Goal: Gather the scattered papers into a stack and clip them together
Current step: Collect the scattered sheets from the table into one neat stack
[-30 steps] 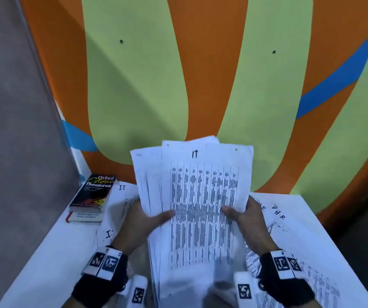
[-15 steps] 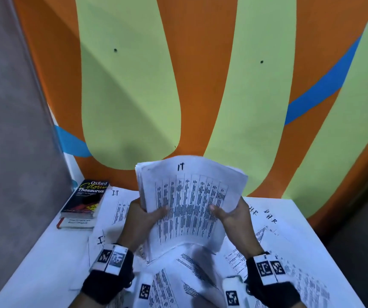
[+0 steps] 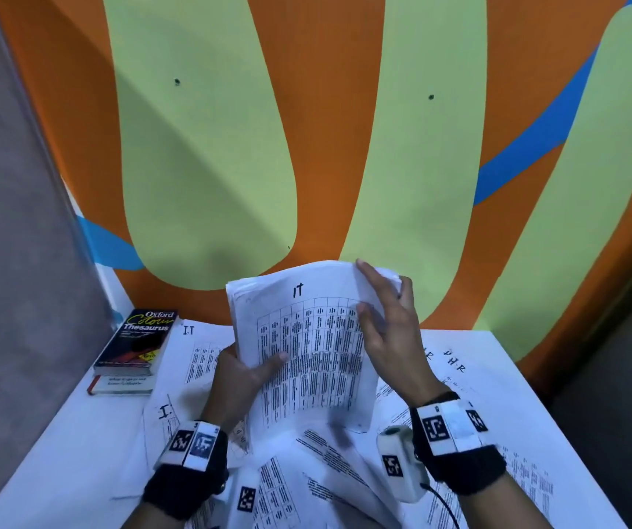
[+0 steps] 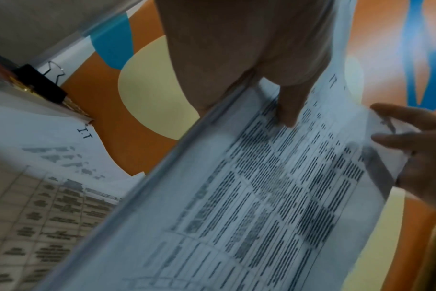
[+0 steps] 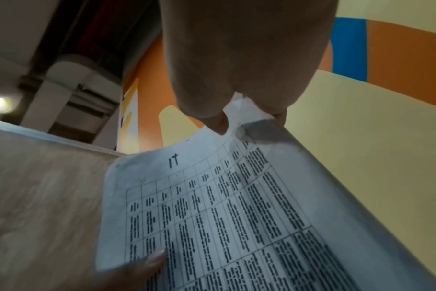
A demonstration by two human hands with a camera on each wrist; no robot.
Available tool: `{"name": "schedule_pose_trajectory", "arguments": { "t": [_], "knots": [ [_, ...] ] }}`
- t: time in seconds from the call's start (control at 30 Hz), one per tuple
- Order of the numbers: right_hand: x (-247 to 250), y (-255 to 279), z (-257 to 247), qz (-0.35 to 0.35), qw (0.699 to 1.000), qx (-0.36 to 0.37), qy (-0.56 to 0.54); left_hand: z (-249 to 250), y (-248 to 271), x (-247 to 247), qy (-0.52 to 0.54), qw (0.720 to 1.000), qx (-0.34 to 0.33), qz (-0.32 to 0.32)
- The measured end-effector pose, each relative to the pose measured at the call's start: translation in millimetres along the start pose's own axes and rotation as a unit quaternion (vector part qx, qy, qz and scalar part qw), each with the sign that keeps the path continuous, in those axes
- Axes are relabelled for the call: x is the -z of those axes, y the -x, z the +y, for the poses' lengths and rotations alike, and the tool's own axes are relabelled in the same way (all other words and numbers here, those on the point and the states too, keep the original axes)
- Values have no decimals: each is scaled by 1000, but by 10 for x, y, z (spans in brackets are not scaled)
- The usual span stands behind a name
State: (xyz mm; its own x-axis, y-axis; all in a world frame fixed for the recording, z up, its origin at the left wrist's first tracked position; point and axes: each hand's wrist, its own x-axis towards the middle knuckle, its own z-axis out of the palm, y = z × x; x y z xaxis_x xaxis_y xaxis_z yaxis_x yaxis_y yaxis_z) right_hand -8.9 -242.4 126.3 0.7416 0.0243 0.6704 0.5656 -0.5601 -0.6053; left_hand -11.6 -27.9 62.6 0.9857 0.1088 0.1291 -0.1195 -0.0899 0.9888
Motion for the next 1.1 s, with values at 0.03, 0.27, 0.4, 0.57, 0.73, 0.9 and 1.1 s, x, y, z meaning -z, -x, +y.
{"name": "schedule_pose_trajectory", "arguments": {
  "t": [0.03, 0.27, 0.4, 0.57, 0.73, 0.9, 1.1],
  "knots": [
    [2, 9, 19, 7, 1000, -17, -15, -14, 7, -10, -9, 1000, 3, 10],
    [457, 735, 750, -16, 952, -257, 167, -70, -58, 2, -40, 996, -24, 72],
    [1082, 1389, 1170, -121, 739, -562, 350, -17, -79, -21, -43, 994, -30, 94],
    [1384, 1869, 1242, -173, 635, -673, 338, 0, -78, -156, -47, 994, -29, 97],
    [1275, 2020, 1193, -97, 655, -690, 292, 83, -30, -325, -45, 995, -34, 84],
    [1373, 2121, 1191, 43, 720, -637, 271, 106, -17, -374, -54, 995, -25, 74],
    [1612, 2040, 1227, 202, 737, -619, 182, 172, 13, -384, -51, 995, -33, 74]
  ]
}}
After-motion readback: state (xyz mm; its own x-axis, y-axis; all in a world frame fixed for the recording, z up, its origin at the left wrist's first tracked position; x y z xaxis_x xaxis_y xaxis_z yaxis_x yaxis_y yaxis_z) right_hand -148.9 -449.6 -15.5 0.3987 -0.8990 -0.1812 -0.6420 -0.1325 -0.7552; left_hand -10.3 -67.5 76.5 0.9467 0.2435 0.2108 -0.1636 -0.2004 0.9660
